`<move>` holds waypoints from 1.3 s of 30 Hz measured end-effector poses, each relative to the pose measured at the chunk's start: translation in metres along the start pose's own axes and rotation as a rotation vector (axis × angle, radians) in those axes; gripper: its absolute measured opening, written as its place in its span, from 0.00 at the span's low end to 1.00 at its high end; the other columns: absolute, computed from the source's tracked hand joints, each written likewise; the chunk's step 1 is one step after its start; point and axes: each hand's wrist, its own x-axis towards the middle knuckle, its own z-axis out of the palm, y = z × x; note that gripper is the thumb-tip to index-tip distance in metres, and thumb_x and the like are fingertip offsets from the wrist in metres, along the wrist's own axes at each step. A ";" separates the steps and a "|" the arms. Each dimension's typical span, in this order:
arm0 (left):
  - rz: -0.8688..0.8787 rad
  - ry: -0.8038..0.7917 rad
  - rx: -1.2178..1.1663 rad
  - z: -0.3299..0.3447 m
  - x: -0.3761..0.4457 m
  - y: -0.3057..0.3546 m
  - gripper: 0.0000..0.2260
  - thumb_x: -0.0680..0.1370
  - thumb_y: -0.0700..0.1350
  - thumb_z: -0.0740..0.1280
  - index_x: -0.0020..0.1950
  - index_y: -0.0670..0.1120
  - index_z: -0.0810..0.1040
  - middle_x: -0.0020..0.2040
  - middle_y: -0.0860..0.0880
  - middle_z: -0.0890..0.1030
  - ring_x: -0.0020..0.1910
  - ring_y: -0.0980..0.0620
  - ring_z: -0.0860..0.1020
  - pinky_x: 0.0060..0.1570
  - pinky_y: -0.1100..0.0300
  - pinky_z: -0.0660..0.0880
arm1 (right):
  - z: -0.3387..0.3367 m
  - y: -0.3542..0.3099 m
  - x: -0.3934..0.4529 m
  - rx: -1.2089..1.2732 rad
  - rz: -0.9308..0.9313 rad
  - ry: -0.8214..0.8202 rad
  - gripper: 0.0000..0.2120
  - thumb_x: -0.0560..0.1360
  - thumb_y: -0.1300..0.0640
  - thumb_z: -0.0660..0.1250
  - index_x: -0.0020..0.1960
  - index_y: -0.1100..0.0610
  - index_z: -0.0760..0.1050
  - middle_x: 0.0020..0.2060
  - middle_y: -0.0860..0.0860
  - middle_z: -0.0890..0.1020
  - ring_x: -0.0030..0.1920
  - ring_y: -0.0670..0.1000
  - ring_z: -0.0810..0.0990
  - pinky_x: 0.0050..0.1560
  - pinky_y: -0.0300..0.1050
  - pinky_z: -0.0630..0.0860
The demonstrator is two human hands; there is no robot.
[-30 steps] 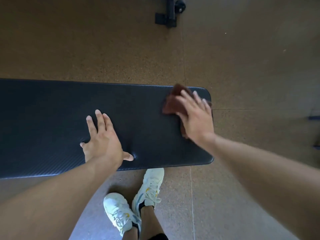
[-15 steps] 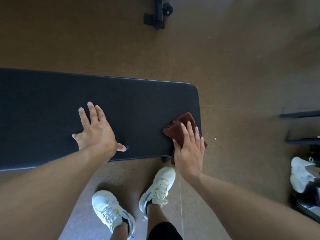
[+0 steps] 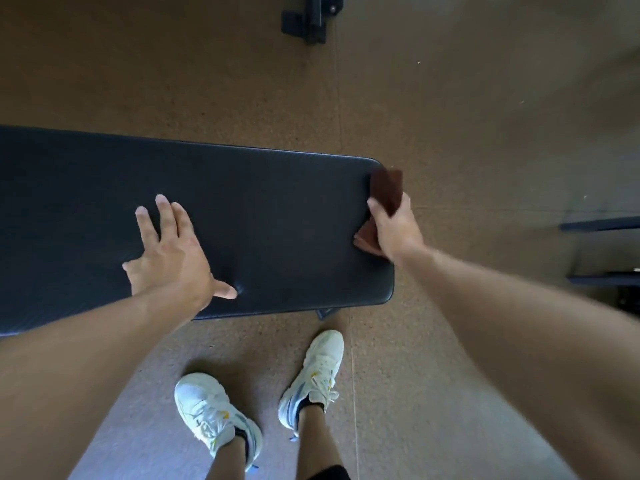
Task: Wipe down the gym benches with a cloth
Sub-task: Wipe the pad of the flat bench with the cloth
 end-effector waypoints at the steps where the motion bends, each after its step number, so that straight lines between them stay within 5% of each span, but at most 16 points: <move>1: -0.006 -0.002 0.000 0.001 0.001 0.000 0.74 0.55 0.71 0.79 0.82 0.43 0.35 0.83 0.48 0.34 0.82 0.42 0.37 0.65 0.37 0.76 | 0.004 0.021 -0.017 0.028 -0.023 0.022 0.28 0.80 0.39 0.68 0.76 0.46 0.66 0.65 0.46 0.80 0.64 0.52 0.80 0.69 0.53 0.74; 4: -0.016 -0.005 -0.022 0.002 0.001 0.002 0.74 0.55 0.70 0.80 0.82 0.43 0.35 0.83 0.49 0.34 0.82 0.43 0.37 0.65 0.36 0.75 | 0.005 0.076 -0.069 0.006 -0.048 0.050 0.28 0.81 0.43 0.68 0.78 0.42 0.64 0.64 0.42 0.77 0.63 0.46 0.77 0.63 0.47 0.72; 7: -0.027 -0.010 -0.088 0.001 -0.001 -0.001 0.73 0.56 0.69 0.81 0.82 0.45 0.35 0.83 0.51 0.33 0.82 0.44 0.36 0.68 0.34 0.72 | -0.001 0.103 -0.108 -0.101 0.025 -0.027 0.30 0.82 0.43 0.65 0.79 0.36 0.57 0.65 0.43 0.77 0.61 0.49 0.80 0.63 0.53 0.76; 11: 0.012 0.049 -0.261 0.017 -0.008 -0.007 0.64 0.63 0.61 0.82 0.84 0.48 0.41 0.84 0.49 0.39 0.83 0.44 0.40 0.75 0.32 0.60 | -0.006 0.103 -0.138 0.028 0.243 -0.122 0.20 0.82 0.46 0.68 0.73 0.44 0.69 0.53 0.44 0.83 0.56 0.51 0.84 0.59 0.49 0.79; 15: 0.233 0.304 -0.644 0.049 -0.066 0.009 0.40 0.76 0.51 0.75 0.83 0.47 0.58 0.82 0.48 0.62 0.82 0.48 0.57 0.79 0.45 0.57 | -0.008 0.078 -0.174 0.629 0.698 -0.443 0.20 0.80 0.44 0.70 0.67 0.56 0.80 0.55 0.57 0.88 0.57 0.61 0.87 0.66 0.61 0.80; 17: 0.222 0.135 -0.948 0.051 -0.101 0.026 0.30 0.76 0.56 0.74 0.76 0.53 0.70 0.72 0.56 0.74 0.73 0.56 0.70 0.75 0.53 0.66 | -0.012 0.060 -0.188 0.937 0.730 -0.595 0.23 0.81 0.47 0.67 0.69 0.61 0.80 0.64 0.61 0.84 0.65 0.61 0.84 0.70 0.59 0.75; 19: 0.064 -0.258 -1.289 0.045 -0.119 0.041 0.27 0.72 0.63 0.74 0.68 0.55 0.78 0.63 0.58 0.82 0.65 0.56 0.79 0.69 0.53 0.72 | -0.016 0.047 -0.191 1.040 0.706 -0.697 0.23 0.81 0.48 0.64 0.68 0.62 0.81 0.65 0.62 0.83 0.65 0.60 0.83 0.69 0.57 0.75; 21: -0.113 -0.675 -1.597 0.037 -0.124 0.052 0.23 0.74 0.60 0.73 0.64 0.49 0.82 0.58 0.51 0.87 0.60 0.50 0.84 0.65 0.51 0.76 | -0.013 0.038 -0.185 0.967 0.663 -0.736 0.24 0.81 0.44 0.65 0.67 0.60 0.82 0.65 0.61 0.84 0.65 0.60 0.83 0.71 0.60 0.74; 22: -0.174 -0.749 -1.678 0.034 -0.124 0.055 0.20 0.77 0.56 0.72 0.63 0.46 0.83 0.56 0.47 0.87 0.58 0.48 0.85 0.62 0.51 0.78 | -0.010 0.037 -0.181 0.896 0.641 -0.739 0.26 0.79 0.40 0.67 0.68 0.58 0.82 0.64 0.60 0.84 0.66 0.61 0.83 0.73 0.63 0.72; 25: -0.224 -0.528 -1.692 0.035 -0.120 0.063 0.14 0.79 0.48 0.71 0.61 0.43 0.84 0.53 0.45 0.88 0.52 0.48 0.87 0.53 0.54 0.82 | -0.005 0.032 -0.167 0.800 0.554 -0.677 0.29 0.75 0.36 0.70 0.67 0.55 0.82 0.61 0.58 0.86 0.63 0.60 0.85 0.71 0.62 0.75; 28: -0.139 -0.386 -1.639 0.030 -0.116 0.072 0.10 0.79 0.47 0.72 0.59 0.46 0.85 0.52 0.47 0.88 0.53 0.49 0.87 0.57 0.53 0.80 | -0.013 0.030 -0.155 0.806 0.449 -0.654 0.20 0.80 0.44 0.70 0.67 0.54 0.82 0.60 0.54 0.87 0.61 0.54 0.86 0.70 0.57 0.77; 33: -0.004 -0.301 -1.668 0.012 -0.109 0.089 0.08 0.76 0.43 0.74 0.54 0.47 0.86 0.49 0.46 0.89 0.48 0.49 0.88 0.40 0.58 0.83 | -0.019 0.046 -0.138 0.681 0.300 -0.407 0.10 0.82 0.57 0.70 0.62 0.53 0.83 0.54 0.51 0.89 0.59 0.54 0.87 0.66 0.55 0.80; 37: 0.125 -0.247 -1.607 0.001 -0.101 0.095 0.15 0.68 0.50 0.78 0.53 0.51 0.87 0.50 0.48 0.89 0.52 0.49 0.87 0.54 0.54 0.81 | -0.022 0.042 -0.134 0.398 -0.027 -0.151 0.18 0.80 0.50 0.72 0.69 0.41 0.76 0.62 0.38 0.81 0.64 0.39 0.78 0.65 0.39 0.75; 39: 0.195 -0.254 -1.565 -0.001 -0.100 0.099 0.14 0.68 0.50 0.77 0.53 0.52 0.88 0.50 0.48 0.89 0.52 0.49 0.87 0.58 0.51 0.80 | -0.020 0.034 -0.134 0.488 -0.079 -0.241 0.16 0.81 0.49 0.70 0.68 0.43 0.78 0.62 0.41 0.83 0.64 0.41 0.80 0.66 0.43 0.77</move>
